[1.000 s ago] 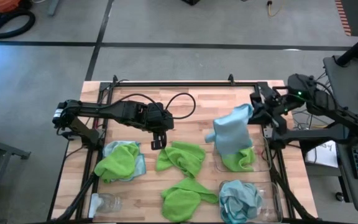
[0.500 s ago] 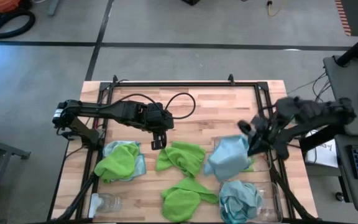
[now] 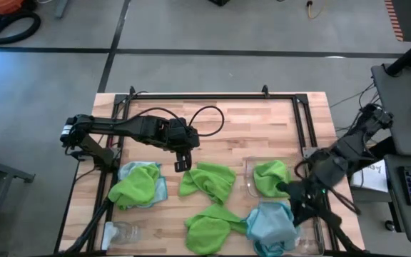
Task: Sort microfiber towel by color & place in baskets
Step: Put the blue microfiber cloth into the bottom transparent bin
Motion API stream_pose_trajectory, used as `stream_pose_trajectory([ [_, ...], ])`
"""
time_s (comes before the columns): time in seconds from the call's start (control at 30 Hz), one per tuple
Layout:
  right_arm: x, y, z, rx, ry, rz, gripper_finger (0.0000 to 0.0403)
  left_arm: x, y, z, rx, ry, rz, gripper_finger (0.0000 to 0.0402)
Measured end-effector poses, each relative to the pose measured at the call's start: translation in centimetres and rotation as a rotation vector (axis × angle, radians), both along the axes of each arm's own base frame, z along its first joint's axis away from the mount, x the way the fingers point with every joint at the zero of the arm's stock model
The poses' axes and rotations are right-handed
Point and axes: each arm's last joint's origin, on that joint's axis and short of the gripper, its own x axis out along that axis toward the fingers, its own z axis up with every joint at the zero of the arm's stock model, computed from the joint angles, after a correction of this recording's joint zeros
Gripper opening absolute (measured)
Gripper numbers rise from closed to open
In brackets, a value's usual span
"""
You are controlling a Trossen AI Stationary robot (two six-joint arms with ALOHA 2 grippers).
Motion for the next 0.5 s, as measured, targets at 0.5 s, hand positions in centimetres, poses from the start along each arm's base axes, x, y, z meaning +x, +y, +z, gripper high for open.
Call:
stream_pose_trajectory([
  [0.5, -4.8, 7.6, 1.9, -0.054, -0.041, -0.015, 0.0012, 0.7, -0.6, 0.4, -0.081, -0.107, 0.107, 0.0000],
])
